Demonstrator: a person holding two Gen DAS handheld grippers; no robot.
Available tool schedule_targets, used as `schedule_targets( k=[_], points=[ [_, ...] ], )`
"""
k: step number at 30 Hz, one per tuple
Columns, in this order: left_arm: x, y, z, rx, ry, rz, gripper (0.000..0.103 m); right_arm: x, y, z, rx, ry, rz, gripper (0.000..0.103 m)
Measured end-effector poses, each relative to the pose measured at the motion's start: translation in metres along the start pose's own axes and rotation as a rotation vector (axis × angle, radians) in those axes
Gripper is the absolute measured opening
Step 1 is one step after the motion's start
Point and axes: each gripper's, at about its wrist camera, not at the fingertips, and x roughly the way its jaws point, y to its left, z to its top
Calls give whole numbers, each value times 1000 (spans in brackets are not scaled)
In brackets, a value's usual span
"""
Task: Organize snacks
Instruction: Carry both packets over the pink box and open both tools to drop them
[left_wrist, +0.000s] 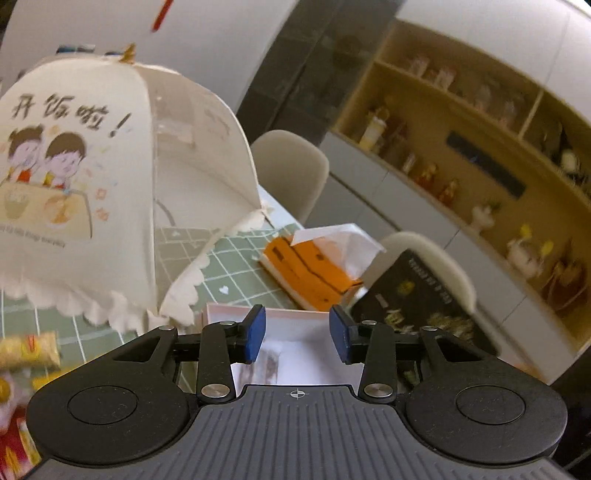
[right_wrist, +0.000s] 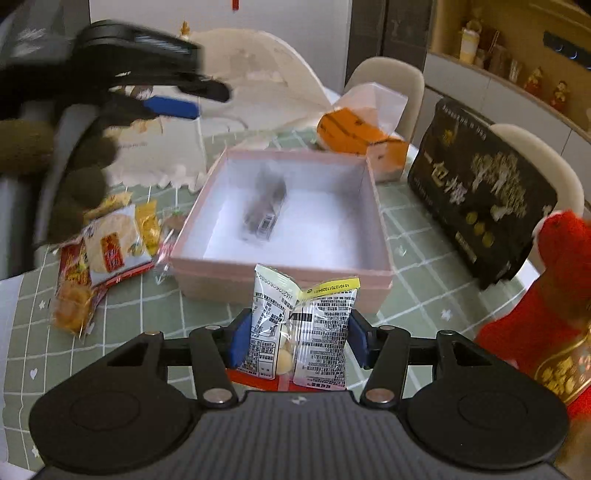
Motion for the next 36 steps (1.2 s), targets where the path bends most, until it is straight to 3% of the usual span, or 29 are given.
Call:
schedule_targets(
  k=[3,6,7,8,10,13,16,20,21,23,27,31,32,34,36],
  points=[
    [-32,10,-13,0,-36,21,43,5,-11,20,24,-24,7,54],
    [-44,28,-35,-36,-5,71,43,20,-16,63,40,-102,14,57],
    [-47,34,-44,-50,19,89,42,31,-20,80,50,-112,40,70],
    [-50,40,-54,-65,47,112,42,44,-23,98,60,-89,54,78],
    [-64,51,-73,-87,90,146,42,67,-29,125,92,-32,77,78],
    [-91,66,-103,-105,129,178,42,75,-33,141,156,-24,92,78],
    [-113,84,-124,-153,158,244,42,76,-5,141,69,-24,138,78],
    [-126,104,-141,-225,188,303,41,91,64,131,-108,25,222,77],
    [-127,108,-143,-236,196,302,41,97,84,129,-148,39,240,74],
    [-130,114,-145,-254,211,298,41,110,118,128,-215,72,250,53],
    [-139,118,-147,-272,211,300,41,157,163,138,-271,161,197,49],
    [-144,119,-151,-284,210,285,41,201,183,145,-377,216,49,31],
    [-144,120,-152,-286,211,276,41,209,184,144,-403,234,34,22],
    [-144,122,-155,-296,216,260,41,216,184,139,-459,259,-4,13],
    [-142,125,-158,-314,220,253,41,209,185,130,-497,256,12,13]
  ],
)
